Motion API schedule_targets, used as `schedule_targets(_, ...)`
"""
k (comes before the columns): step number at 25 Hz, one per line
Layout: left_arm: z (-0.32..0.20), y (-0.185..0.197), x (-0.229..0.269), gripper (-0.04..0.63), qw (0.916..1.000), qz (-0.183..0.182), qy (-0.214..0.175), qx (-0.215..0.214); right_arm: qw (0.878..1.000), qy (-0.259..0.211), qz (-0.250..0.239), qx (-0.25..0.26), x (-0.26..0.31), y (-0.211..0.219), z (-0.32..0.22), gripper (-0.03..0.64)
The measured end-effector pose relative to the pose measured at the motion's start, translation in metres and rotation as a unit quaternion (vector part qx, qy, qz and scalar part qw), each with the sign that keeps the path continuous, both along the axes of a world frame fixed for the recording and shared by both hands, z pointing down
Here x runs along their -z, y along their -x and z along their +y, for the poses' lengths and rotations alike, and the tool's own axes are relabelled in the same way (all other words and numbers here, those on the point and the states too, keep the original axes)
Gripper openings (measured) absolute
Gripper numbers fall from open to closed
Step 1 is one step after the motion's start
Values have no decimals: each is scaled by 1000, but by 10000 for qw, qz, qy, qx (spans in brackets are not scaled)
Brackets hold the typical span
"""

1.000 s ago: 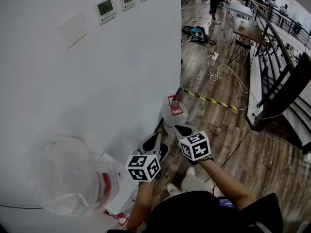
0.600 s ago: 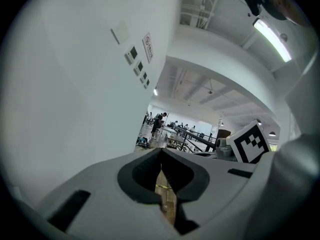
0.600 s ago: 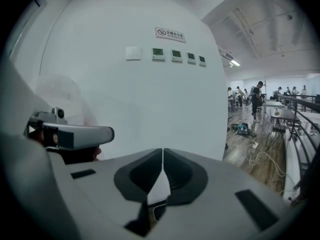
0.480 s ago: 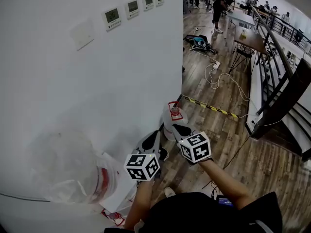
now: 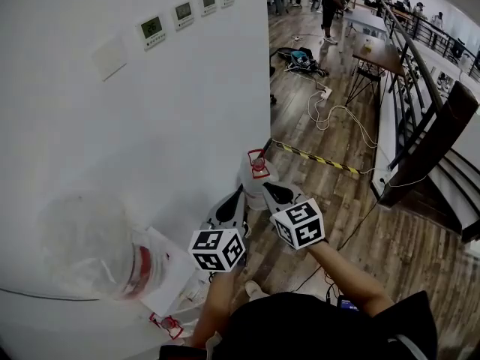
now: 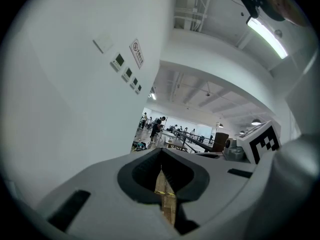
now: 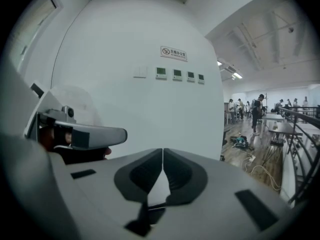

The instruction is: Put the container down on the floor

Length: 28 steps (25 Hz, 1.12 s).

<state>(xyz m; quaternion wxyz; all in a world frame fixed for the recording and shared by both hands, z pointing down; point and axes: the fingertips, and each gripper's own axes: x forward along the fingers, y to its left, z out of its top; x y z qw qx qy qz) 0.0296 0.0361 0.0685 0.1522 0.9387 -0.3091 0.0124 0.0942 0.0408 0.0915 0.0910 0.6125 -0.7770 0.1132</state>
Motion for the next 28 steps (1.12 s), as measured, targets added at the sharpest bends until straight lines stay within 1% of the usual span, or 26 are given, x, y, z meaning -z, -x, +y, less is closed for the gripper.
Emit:
schedule_targets(4, 19, -10, 7, 18, 9999, -7, -118, 34, 9997, -224, -85, 34, 15, -8, 19, 31)
schedule_targets(9, 44, -13, 19, 18, 9996, 187, -178, 146, 9982, -508, -309, 91, 32, -15, 44, 31)
schedule_targets(12, 58, -14, 25, 18, 9992, 236, -236, 220, 9969, -663, -427, 73, 40, -20, 59, 31)
schedule_targets(14, 68, -15, 25, 18, 9990, 248, -258, 275, 9965, -697, -439, 118, 41, -21, 68, 29)
schedule_targets(18, 87, -23, 20, 18, 9990, 162, -265, 323, 9961, -721, -404, 301, 41, -21, 85, 29)
schedule_targets(22, 101, -38, 21, 18, 9986, 135, -313, 412, 9950, -781, -412, 471, 42, -34, 99, 28)
schedule_targets(26, 100, -19, 26, 18, 9978, 234, -305, 546, 9949, -768, -364, 534, 42, -18, 99, 29)
schedule_targets(28, 101, -17, 26, 18, 9975, 238, -307, 589, 9948, -744, -416, 561, 40, -18, 100, 28)
